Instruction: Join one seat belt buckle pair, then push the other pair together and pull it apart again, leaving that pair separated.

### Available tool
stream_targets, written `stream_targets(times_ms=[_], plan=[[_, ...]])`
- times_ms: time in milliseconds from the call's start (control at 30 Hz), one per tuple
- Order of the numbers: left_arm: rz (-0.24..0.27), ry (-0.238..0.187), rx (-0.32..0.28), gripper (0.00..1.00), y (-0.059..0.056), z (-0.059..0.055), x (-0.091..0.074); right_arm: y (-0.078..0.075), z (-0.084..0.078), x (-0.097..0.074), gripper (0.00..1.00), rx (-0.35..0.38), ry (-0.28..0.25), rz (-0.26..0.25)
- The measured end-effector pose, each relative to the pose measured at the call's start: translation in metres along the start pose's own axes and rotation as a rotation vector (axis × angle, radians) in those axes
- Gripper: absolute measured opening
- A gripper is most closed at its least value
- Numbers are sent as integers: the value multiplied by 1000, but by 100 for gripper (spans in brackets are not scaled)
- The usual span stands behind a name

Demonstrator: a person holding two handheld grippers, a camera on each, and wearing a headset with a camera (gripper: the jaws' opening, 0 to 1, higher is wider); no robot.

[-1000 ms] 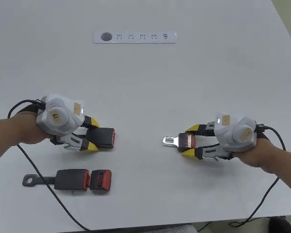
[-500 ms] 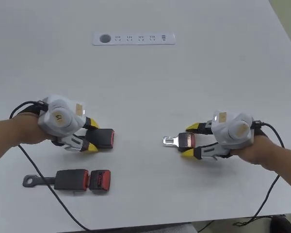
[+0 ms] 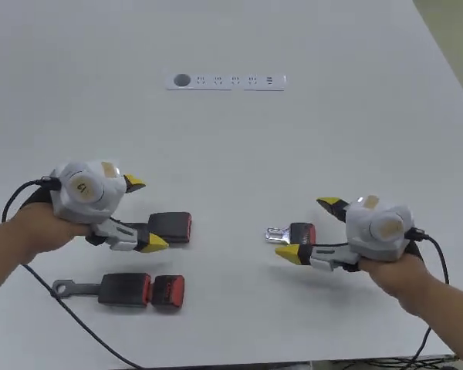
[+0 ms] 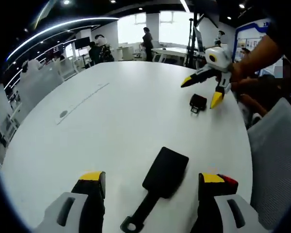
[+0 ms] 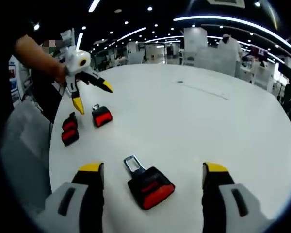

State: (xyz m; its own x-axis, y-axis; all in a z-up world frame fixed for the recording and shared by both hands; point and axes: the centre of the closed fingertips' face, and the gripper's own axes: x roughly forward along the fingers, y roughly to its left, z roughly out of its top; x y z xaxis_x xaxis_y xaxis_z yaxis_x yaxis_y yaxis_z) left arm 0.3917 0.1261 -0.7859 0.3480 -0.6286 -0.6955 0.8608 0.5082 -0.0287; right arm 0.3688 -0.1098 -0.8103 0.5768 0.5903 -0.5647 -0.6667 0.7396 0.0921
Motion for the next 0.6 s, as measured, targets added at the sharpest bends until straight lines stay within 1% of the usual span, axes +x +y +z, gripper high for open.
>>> stream_targets(times_ms=[33, 100, 167, 233, 267, 367, 433, 467, 533, 600], plan=[[22, -34, -39, 85, 0, 2, -6, 3, 1, -1, 85, -13, 0, -6], [67, -70, -75, 85, 2, 0, -18, 11, 0, -3, 87, -27, 7, -16], [85, -89, -120, 85, -1, -6, -27, 17, 0, -4, 91, -36, 6, -28], [89, -94, -141, 87, -5, -11, -34, 23, 0, -6, 96, -31, 4, -38], [99, -101, -147, 88, -7, -13, -39, 29, 1, -7, 96, -29, -1, -34], [115, -112, -158, 93, -11, -18, -51, 36, 3, -10, 97, -41, -6, -47], [130, -147, -174, 94, -11, -16, -61, 40, 6, -13, 97, -43, -11, -61], [135, -160, -173, 94, -11, -14, -66, 42, 8, -16, 97, -47, -19, -66], [138, -166, -155, 95, -13, -14, -71, 46, 10, -17, 98, -49, -27, -62], [126, -176, -136, 95, -16, -13, -77, 51, 10, -20, 99, -95, -15, -52]])
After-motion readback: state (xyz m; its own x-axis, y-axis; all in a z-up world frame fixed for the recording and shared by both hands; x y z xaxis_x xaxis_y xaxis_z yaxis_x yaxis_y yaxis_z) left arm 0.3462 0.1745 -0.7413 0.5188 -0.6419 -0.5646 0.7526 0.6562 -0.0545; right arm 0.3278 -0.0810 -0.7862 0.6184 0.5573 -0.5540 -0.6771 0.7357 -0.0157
